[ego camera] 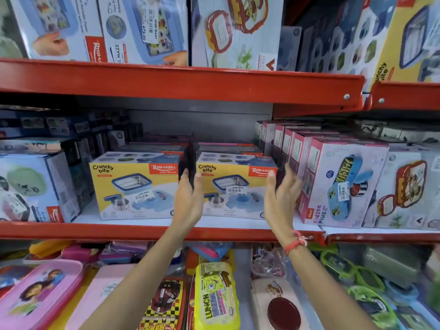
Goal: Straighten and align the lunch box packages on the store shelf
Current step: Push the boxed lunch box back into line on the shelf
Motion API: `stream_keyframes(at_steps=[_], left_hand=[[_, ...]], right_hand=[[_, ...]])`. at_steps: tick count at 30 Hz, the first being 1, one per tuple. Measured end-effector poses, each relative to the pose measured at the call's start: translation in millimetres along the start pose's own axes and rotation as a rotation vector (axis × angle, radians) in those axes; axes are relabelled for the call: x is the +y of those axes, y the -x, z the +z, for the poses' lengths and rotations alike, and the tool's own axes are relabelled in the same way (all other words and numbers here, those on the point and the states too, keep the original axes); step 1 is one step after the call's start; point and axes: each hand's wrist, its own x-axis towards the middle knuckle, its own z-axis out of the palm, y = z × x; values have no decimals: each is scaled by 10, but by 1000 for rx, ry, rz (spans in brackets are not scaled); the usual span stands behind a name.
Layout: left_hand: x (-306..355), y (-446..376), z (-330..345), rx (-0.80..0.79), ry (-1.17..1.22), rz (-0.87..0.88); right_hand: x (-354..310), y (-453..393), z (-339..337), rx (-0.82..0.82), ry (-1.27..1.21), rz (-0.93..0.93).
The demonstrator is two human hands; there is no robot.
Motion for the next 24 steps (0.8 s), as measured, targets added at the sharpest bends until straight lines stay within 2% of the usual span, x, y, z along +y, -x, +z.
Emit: stream_keyframes(at_steps=[4,7,9,12,17,20,24], left_hand=[[-43,-106,-51,-82,134,-290],[-31,-145,-73,-64,258,-333],[89,-131,-104,-46,343,-314],[72,-189,-202,-1,394,-281],[168,-307,-327,31,337,-212],[194,-344,-346,-33,315,-118],[164,-303,-395,-108,322,-110]], right_hand=[[45,-50,-25,-187,-69,269],[-32,-123,-93,-249,-236,475],[-14,-217,-140,-235,-326,504],[-40,-343,-253,-188,-471,520],[-57,-487,-352,-197,-569,351],[-19,-522,-365,-222,-616,311],[132,-553,-401,-356,-721,277]])
